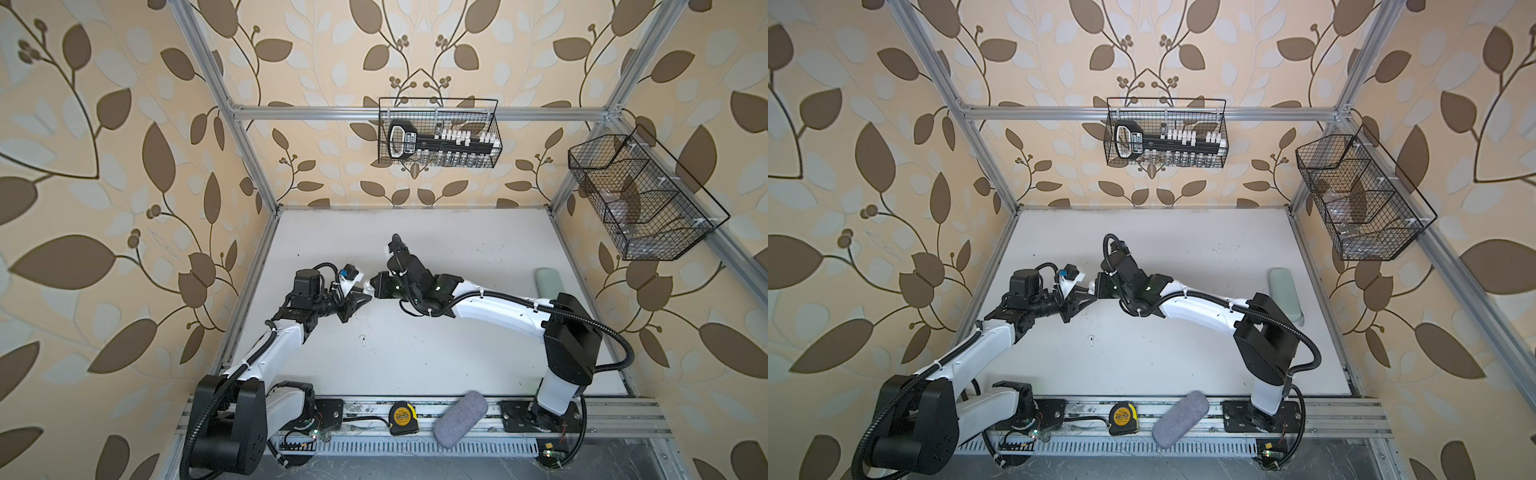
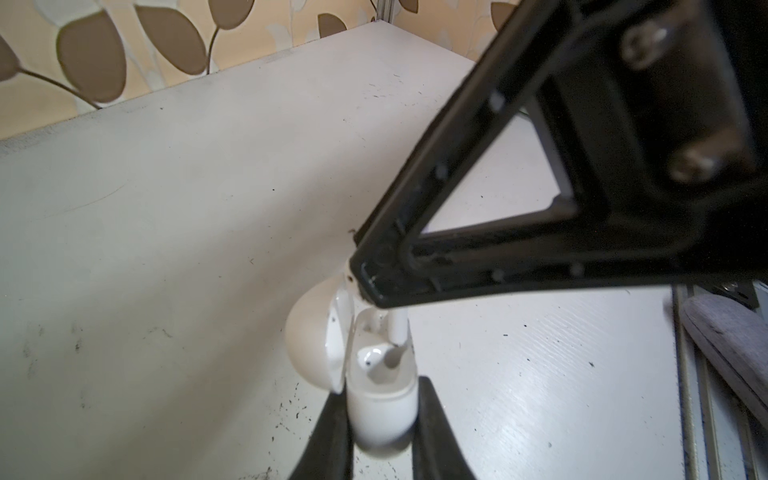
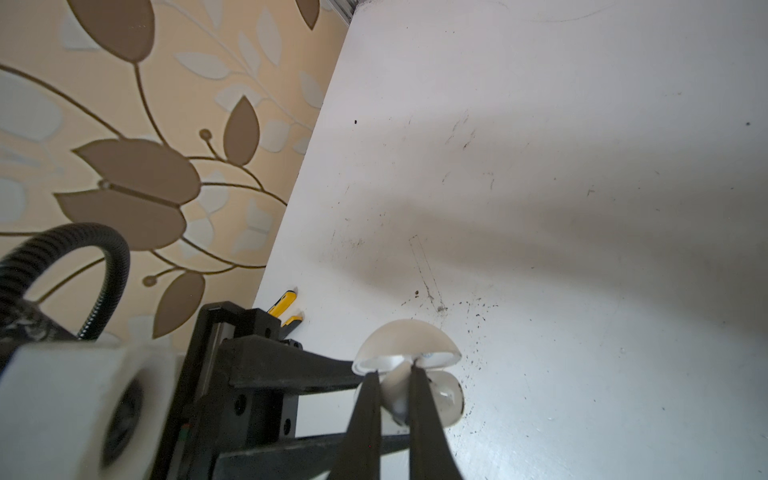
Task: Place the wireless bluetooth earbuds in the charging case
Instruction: 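Lower the earbud stem into the case slot with the right gripper, then press the white earbud down into the held case with the right gripper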
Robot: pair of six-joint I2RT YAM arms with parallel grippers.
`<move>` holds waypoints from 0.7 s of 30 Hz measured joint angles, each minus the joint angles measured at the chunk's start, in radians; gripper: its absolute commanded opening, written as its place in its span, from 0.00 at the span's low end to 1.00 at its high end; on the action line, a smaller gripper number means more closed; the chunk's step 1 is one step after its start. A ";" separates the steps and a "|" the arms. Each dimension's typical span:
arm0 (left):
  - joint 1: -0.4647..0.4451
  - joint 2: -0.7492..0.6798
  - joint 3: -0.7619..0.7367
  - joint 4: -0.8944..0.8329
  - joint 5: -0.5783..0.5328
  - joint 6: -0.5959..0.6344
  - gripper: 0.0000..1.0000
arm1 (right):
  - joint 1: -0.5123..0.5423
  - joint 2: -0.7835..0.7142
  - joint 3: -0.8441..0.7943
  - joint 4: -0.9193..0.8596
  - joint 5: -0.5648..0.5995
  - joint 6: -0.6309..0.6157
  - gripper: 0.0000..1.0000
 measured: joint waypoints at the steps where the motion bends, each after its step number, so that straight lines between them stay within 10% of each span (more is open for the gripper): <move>1: 0.000 0.000 0.000 0.000 0.000 0.000 0.00 | -0.002 0.001 0.000 0.002 -0.002 0.001 0.07; 21: 0.000 0.000 0.000 -0.001 0.000 0.000 0.00 | -0.011 0.014 0.000 0.013 -0.005 0.006 0.08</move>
